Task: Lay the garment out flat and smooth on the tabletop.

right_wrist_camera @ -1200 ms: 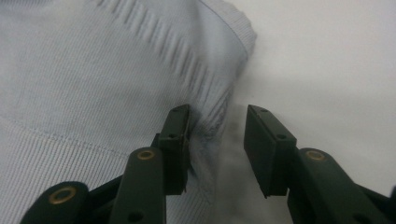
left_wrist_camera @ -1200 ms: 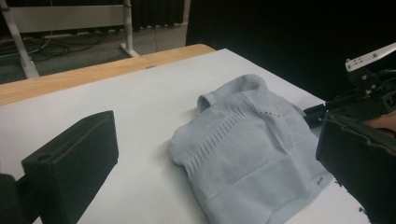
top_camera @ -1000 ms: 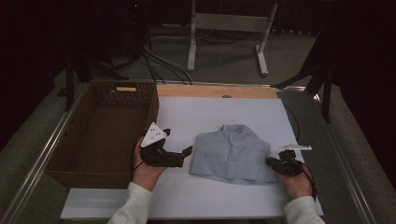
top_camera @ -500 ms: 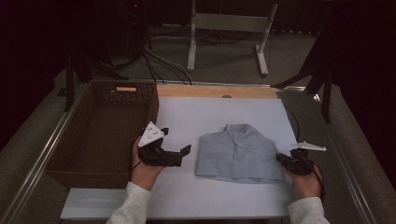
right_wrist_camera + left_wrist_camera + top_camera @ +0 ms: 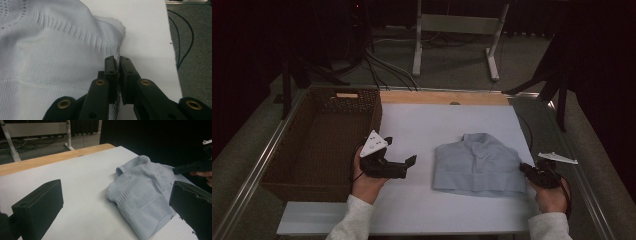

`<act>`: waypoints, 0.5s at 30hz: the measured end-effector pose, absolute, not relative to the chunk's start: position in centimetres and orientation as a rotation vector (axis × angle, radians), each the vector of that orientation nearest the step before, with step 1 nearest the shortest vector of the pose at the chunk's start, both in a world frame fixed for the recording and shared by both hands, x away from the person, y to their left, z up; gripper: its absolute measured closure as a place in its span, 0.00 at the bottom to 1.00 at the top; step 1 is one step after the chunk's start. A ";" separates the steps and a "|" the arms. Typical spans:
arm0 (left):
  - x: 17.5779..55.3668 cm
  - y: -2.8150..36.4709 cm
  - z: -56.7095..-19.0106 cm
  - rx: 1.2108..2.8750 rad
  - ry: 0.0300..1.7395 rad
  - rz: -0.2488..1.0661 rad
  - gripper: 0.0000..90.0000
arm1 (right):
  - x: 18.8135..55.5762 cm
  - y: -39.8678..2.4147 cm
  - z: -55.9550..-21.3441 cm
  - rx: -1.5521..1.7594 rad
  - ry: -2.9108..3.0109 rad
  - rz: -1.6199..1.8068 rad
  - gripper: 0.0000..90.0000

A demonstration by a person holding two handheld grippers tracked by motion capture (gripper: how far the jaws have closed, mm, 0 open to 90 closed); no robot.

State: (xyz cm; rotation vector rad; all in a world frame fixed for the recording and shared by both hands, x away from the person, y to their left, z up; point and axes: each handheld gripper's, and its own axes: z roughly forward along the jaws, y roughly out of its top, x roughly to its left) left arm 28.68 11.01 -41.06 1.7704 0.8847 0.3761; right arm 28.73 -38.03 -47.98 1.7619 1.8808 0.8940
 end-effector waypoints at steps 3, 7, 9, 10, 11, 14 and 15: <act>28.7 11.0 -41.1 1.770 0.885 0.376 0.00 | 28.7 -38.2 -47.9 1.763 1.872 0.897 0.95; 28.7 11.1 -41.0 1.768 0.886 0.374 0.00 | 28.5 -38.6 -47.4 1.769 1.831 0.908 0.95; 28.7 11.1 -41.0 1.767 0.887 0.374 0.00 | 28.5 -38.9 -47.1 1.770 1.809 0.915 0.95; 28.7 11.1 -41.0 1.767 0.887 0.373 0.00 | 28.4 -39.0 -47.0 1.775 1.794 0.918 0.95; 28.7 11.1 -41.0 1.770 0.885 0.372 0.00 | 28.3 -39.2 -46.8 1.780 1.780 0.925 0.95; 28.8 11.1 -41.1 1.770 0.890 0.369 0.00 | 28.1 -39.4 -46.4 1.777 1.775 0.983 0.95; 28.8 11.1 -41.1 1.773 0.890 0.370 0.00 | 28.1 -39.3 -46.3 1.778 1.775 1.002 0.95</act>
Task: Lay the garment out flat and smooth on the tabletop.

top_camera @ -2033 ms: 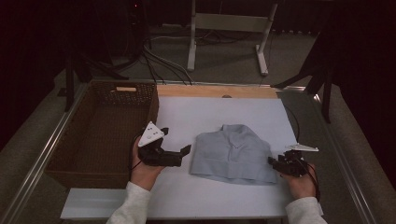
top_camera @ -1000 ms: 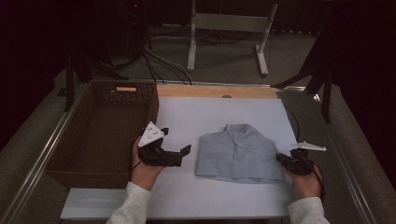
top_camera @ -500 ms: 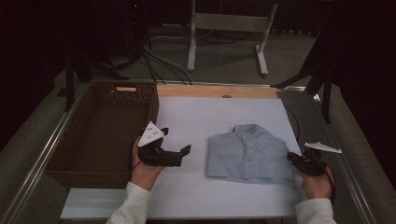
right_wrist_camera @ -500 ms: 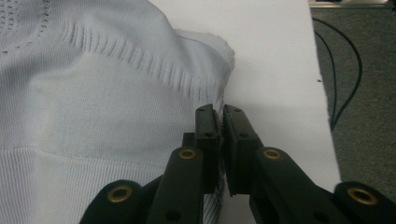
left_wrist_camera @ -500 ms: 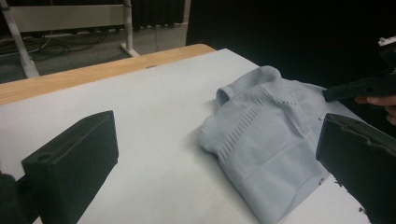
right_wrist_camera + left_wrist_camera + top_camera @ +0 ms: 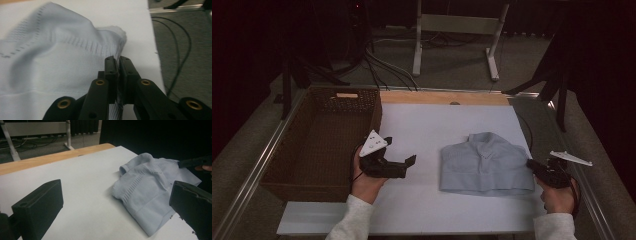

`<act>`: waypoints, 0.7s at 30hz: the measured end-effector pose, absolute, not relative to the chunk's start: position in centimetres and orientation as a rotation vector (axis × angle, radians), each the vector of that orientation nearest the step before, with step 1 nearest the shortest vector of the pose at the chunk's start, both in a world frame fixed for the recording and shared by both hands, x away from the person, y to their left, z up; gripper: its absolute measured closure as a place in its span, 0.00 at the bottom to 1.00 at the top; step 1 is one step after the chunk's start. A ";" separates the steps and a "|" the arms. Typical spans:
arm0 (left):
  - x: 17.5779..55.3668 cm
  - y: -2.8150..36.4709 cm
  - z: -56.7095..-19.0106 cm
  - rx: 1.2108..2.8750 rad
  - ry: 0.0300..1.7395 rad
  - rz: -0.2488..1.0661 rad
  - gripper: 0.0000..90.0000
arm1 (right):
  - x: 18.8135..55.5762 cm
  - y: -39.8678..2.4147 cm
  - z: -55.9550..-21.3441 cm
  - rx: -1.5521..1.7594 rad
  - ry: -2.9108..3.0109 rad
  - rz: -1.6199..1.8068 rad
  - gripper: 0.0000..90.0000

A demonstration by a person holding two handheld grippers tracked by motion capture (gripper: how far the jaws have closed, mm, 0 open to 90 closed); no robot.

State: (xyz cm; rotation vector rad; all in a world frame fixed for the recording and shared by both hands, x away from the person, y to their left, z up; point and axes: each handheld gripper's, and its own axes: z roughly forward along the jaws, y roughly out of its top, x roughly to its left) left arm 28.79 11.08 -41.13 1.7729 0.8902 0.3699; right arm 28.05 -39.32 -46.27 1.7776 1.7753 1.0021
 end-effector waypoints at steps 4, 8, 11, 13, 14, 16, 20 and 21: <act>28.8 11.0 -41.2 1.776 0.891 0.370 0.00 | 28.0 -38.5 -45.5 1.747 1.789 1.052 0.95; 28.8 10.9 -41.2 1.777 0.890 0.367 0.00 | 27.8 -37.5 -44.5 1.702 1.807 1.119 0.95; 28.8 10.9 -41.2 1.778 0.890 0.366 0.00 | 27.8 -36.7 -44.0 1.673 1.827 1.156 0.95; 28.8 10.9 -41.2 1.778 0.890 0.367 0.00 | 27.8 -36.1 -43.7 1.653 1.840 1.181 0.95; 28.8 11.0 -41.2 1.778 0.890 0.368 0.00 | 27.9 -35.7 -43.6 1.645 1.847 1.197 0.95; 28.8 11.1 -41.1 1.774 0.892 0.371 0.00 | 28.0 -35.1 -43.3 1.623 1.868 1.215 0.95; 28.8 11.2 -41.1 1.771 0.894 0.376 0.00 | 28.5 -33.6 -42.6 1.566 1.913 1.233 0.95; 28.8 11.2 -41.1 1.771 0.894 0.375 0.00 | 28.6 -33.3 -42.4 1.550 1.925 1.236 0.95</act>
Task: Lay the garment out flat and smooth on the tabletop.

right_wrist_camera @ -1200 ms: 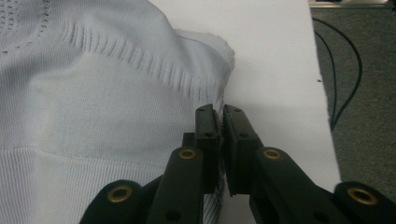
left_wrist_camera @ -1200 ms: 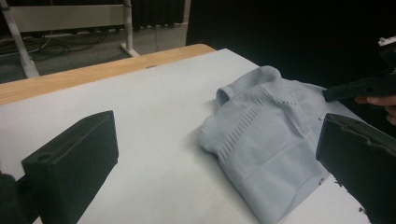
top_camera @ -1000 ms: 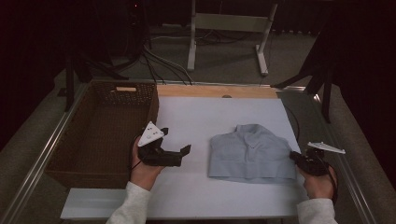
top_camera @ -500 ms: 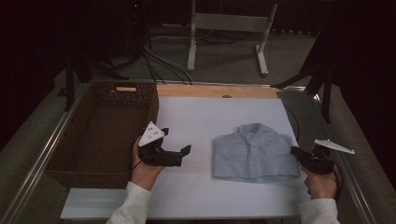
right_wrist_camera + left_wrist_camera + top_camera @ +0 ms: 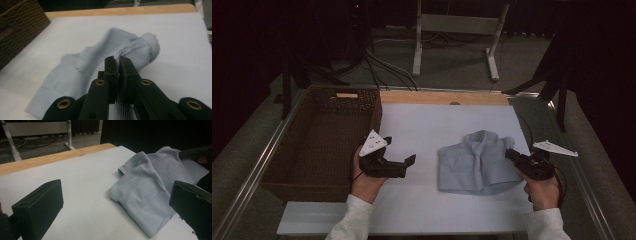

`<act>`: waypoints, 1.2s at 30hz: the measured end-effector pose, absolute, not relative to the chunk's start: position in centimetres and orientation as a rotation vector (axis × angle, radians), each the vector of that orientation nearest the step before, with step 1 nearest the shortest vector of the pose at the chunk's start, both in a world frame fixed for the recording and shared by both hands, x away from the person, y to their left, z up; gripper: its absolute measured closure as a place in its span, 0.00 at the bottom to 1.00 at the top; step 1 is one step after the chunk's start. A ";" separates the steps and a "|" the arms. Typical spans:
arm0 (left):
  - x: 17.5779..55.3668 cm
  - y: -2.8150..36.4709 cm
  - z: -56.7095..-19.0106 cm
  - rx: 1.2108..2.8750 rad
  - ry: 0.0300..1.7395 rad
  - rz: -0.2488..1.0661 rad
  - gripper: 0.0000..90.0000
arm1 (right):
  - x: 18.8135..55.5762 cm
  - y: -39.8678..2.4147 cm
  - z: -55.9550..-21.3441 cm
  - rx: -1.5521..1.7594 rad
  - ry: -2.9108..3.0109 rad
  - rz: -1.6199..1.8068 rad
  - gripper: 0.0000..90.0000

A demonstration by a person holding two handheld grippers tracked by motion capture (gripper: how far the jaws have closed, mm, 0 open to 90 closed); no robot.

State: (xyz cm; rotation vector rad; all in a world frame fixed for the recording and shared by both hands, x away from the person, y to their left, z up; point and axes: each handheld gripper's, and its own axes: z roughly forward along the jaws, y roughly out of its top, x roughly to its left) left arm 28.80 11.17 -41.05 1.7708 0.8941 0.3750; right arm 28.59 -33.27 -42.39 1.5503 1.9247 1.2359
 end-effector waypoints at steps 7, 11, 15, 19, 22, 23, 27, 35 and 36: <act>28.8 11.2 -41.1 1.770 0.894 0.374 0.00 | 29.6 -30.2 -41.5 1.466 2.003 1.273 0.95; 28.8 11.3 -41.0 1.766 0.892 0.375 0.00 | 29.9 -28.5 -41.0 1.423 2.049 1.285 0.95; 28.8 11.3 -40.9 1.765 0.891 0.375 0.00 | 30.2 -26.8 -40.9 1.385 2.087 1.288 0.95; 28.7 11.4 -40.9 1.761 0.893 0.375 0.00 | 30.4 -25.5 -40.8 1.360 2.118 1.304 0.95; 28.7 11.4 -40.8 1.759 0.891 0.378 0.00 | 30.5 -24.9 -40.7 1.352 2.130 1.324 0.95; 28.7 11.4 -40.8 1.759 0.891 0.377 0.00 | 30.6 -24.6 -40.7 1.348 2.134 1.327 0.95; 28.7 11.4 -40.8 1.758 0.891 0.377 0.00 | 30.7 -23.6 -40.4 1.322 2.153 1.342 0.95; 28.7 11.4 -40.7 1.756 0.888 0.381 0.00 | 31.0 -21.1 -39.7 1.260 2.194 1.375 0.95; 28.7 11.4 -40.7 1.757 0.888 0.380 0.00 | 31.0 -20.8 -39.7 1.256 2.200 1.380 0.95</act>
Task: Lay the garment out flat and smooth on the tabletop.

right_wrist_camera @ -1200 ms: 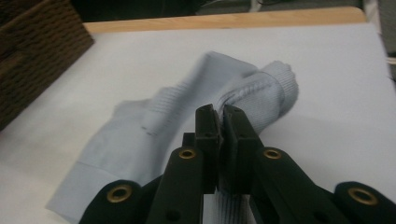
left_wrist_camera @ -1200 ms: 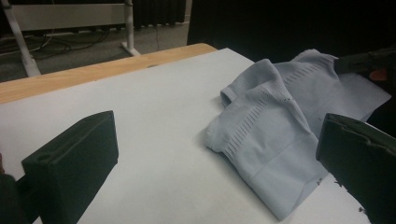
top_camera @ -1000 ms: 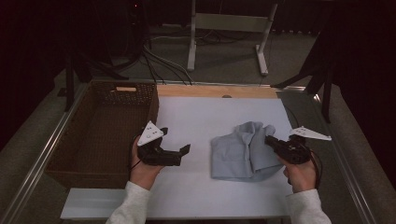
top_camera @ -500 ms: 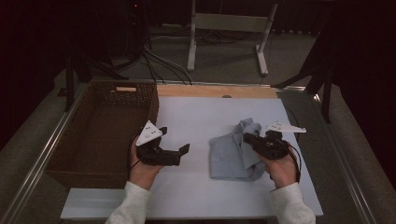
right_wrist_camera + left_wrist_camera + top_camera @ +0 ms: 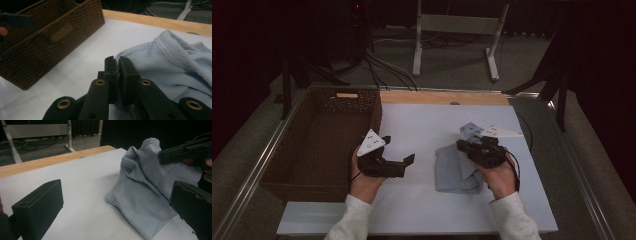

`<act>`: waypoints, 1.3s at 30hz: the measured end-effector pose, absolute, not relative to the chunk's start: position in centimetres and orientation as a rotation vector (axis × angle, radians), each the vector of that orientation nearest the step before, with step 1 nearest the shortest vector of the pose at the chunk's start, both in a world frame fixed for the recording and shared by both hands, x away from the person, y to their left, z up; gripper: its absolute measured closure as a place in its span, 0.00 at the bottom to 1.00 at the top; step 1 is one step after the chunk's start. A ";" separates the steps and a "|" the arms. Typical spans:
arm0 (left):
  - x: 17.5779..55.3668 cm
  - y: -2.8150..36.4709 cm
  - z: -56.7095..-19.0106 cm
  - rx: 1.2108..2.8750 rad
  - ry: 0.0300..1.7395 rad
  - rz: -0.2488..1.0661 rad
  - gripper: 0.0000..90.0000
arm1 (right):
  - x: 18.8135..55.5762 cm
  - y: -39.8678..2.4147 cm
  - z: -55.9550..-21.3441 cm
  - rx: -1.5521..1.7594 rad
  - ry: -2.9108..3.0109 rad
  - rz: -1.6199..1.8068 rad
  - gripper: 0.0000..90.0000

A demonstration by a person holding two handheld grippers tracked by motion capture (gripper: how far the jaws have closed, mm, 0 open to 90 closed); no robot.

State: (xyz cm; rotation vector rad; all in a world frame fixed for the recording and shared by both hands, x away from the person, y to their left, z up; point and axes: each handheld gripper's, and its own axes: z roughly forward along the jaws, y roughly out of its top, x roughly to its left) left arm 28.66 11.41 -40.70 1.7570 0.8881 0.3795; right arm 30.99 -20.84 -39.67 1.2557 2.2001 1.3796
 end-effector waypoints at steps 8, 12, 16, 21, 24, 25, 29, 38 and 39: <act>28.6 11.5 -40.6 1.756 0.887 0.380 0.00 | 31.2 -18.4 -39.3 1.203 2.246 1.407 0.95; 28.6 11.5 -40.6 1.756 0.887 0.379 0.00 | 31.2 -17.0 -39.0 1.164 2.273 1.422 0.95; 28.6 11.5 -40.5 1.753 0.885 0.380 0.00 | 31.2 -15.8 -38.8 1.131 2.296 1.440 0.95; 28.5 11.5 -40.4 1.753 0.882 0.380 0.00 | 31.0 -14.0 -38.4 1.074 2.331 1.481 0.95; 28.5 11.6 -40.4 1.753 0.882 0.380 0.00 | 30.9 -13.2 -38.0 1.052 2.347 1.515 0.95; 28.5 11.6 -40.4 1.753 0.882 0.380 0.00 | 30.9 -13.2 -38.0 1.052 2.347 1.515 0.95; 28.5 11.5 -40.5 1.757 0.878 0.376 0.00 | 31.1 -12.6 -38.3 1.045 2.369 1.524 0.95; 28.6 11.0 -40.8 1.780 0.876 0.360 0.00 | 31.5 -11.5 -38.9 1.058 2.404 1.539 0.95; 28.6 11.0 -40.8 1.780 0.876 0.360 0.00 | 31.6 -11.4 -38.9 1.055 2.407 1.540 0.95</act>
